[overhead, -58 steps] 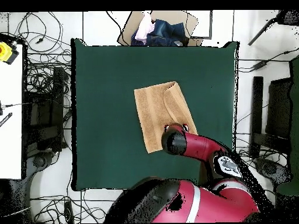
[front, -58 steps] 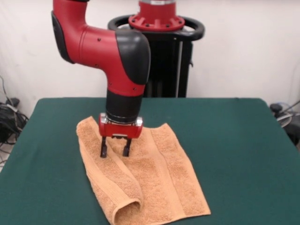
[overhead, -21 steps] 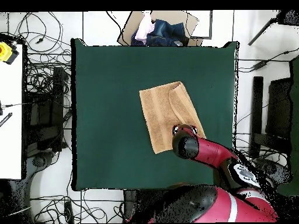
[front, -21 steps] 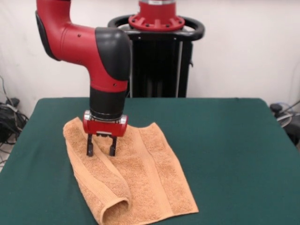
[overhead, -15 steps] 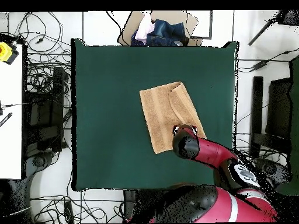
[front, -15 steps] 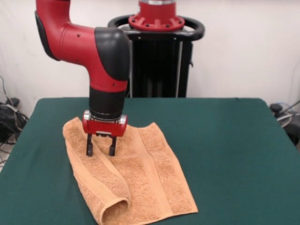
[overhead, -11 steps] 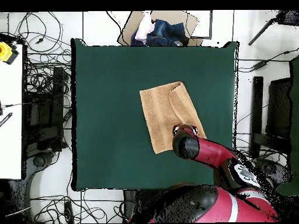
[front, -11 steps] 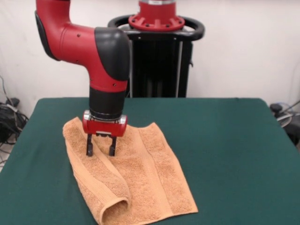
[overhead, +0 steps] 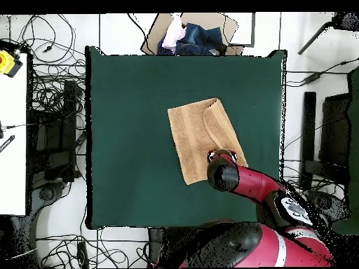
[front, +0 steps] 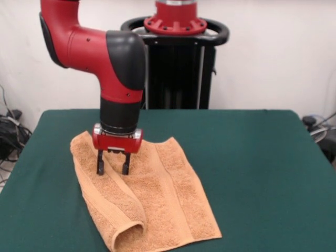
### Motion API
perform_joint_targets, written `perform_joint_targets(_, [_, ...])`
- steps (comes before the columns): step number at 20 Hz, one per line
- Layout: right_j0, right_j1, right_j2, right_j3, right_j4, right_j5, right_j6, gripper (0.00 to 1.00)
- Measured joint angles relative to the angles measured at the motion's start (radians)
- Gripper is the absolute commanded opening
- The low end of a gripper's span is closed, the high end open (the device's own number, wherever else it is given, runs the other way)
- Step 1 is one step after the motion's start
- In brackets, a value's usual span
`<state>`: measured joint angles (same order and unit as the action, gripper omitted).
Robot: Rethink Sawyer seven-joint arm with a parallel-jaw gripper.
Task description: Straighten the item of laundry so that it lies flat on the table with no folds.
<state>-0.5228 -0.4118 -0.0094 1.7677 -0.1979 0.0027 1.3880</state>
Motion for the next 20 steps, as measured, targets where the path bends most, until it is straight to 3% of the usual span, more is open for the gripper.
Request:
perform_joint_targets(8, [-0.048, -0.04, 0.016, 0.054, 0.0, 0.0, 0.0, 1.0])
perform_joint_targets(15, [-0.058, -0.174, 0.016, 0.145, -0.001, 0.062, 0.0, 1.0])
perform_joint_targets(20, [-0.057, -0.216, 0.016, 0.158, 0.0, 0.089, 0.0, 1.0])
